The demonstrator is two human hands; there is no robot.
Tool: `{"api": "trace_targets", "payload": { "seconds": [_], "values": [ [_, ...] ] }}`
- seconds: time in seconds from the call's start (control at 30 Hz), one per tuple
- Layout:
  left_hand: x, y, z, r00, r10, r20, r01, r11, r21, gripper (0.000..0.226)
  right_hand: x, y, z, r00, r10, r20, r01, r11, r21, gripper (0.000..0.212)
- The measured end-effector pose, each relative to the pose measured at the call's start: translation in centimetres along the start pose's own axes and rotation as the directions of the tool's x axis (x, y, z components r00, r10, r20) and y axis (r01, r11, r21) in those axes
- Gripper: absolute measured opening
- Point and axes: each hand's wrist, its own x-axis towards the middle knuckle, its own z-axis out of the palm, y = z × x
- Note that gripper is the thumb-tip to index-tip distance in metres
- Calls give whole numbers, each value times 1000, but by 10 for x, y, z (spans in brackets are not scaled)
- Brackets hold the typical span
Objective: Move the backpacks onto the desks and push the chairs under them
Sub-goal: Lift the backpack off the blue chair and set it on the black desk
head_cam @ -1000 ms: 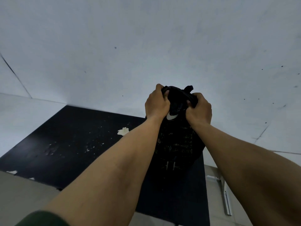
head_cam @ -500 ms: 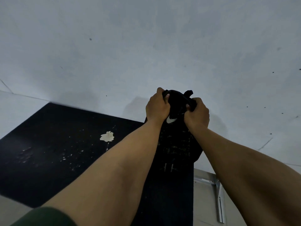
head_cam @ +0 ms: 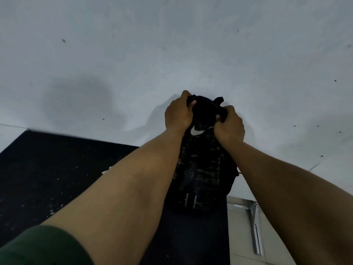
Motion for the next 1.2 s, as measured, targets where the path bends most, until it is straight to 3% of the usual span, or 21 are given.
{"api": "trace_targets", "payload": {
  "seconds": [0.17, 0.27, 0.33, 0.47, 0.53, 0.63, 0.8, 0.97, 1.2],
  "values": [
    [16, -2, 8, 994, -56, -92, 61, 996, 60, 29, 19, 3, 10, 1000, -12, 19, 12, 1000, -26, 25],
    [27, -3, 4, 979, -103, -174, 140, 965, 220, 49, 25, 6, 14, 999, -27, 33, 28, 998, -53, 27],
    [32, -7, 2, 983, -136, -122, 166, 942, 291, 51, 29, 9, 16, 1000, -21, 21, 23, 995, -92, 33],
    [28, -17, 8, 964, -267, -2, 260, 937, 233, 50, 33, 10, 19, 994, -57, -92, 24, 948, -318, 51],
    [23, -20, 12, 967, -252, 32, 240, 948, 207, 43, 34, 7, 22, 988, -83, -133, 20, 909, -416, 56],
    [11, -24, 16, 976, -192, 103, 177, 975, 137, 35, 36, 5, 23, 988, -94, -124, 33, 905, -423, 57],
    [-7, -24, 16, 954, -154, 256, 127, 985, 119, 58, 31, 5, 18, 987, -132, -88, 81, 897, -434, 49],
    [-15, -9, 8, 965, -139, 224, 77, 962, 263, 38, 17, 0, 10, 973, -230, -27, 194, 873, -447, 42],
    [-22, 5, -5, 968, -144, 203, 77, 949, 305, 32, 2, -12, -1, 980, -197, -32, 170, 908, -384, 42]
  ]
}}
